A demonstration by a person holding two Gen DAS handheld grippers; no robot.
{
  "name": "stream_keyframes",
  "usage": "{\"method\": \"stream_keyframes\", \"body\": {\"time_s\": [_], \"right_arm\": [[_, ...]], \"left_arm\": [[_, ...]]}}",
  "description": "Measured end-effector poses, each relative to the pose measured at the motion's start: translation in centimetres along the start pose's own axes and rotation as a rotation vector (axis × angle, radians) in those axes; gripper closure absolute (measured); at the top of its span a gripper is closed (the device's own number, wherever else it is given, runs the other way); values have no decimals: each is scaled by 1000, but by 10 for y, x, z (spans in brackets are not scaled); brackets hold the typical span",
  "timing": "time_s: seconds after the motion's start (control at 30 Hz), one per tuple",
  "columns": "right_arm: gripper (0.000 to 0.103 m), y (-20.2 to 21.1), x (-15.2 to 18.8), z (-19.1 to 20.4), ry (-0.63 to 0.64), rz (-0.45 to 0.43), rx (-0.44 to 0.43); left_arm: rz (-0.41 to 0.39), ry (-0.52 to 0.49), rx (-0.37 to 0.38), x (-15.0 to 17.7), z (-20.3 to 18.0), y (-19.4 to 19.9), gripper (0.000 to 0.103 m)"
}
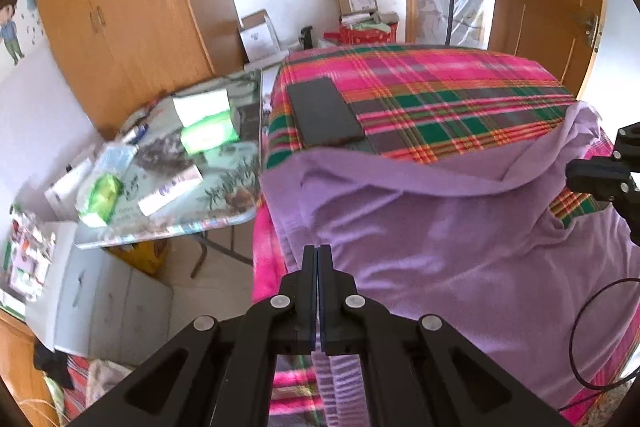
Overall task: Fold clothes
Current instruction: 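Grasp the purple garment edge with the left gripper and lift it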
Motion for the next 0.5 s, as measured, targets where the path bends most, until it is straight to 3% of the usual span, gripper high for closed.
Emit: {"method": "stream_keyframes", "body": {"time_s": [0.3,0.37,0.43,0.5], "right_arm": [[96,-34,16,-24,-95,74,-17],[78,-39,16,-27,-107,78,-33],[73,-45,17,-30,-120,84,-46],[71,-52,19,-32,-124,99,-54]], "left_arm": [[-5,48,47,-14,10,-9,98],[-10,42,44,-21,13,-13,89],[-2,26,42,-27,15,-20,79],[5,11,41,-33,16,-26,78]]}}
Point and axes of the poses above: each gripper's, at about its wrist camera, not at the fingertips, and y roughly against the way its jaws point, z to its left, x to its underside, the point moved 8 cm from there along -y, roughly the way its jaws point, and after that the axes turned 8 degrees about z, right-handed, at the moved point
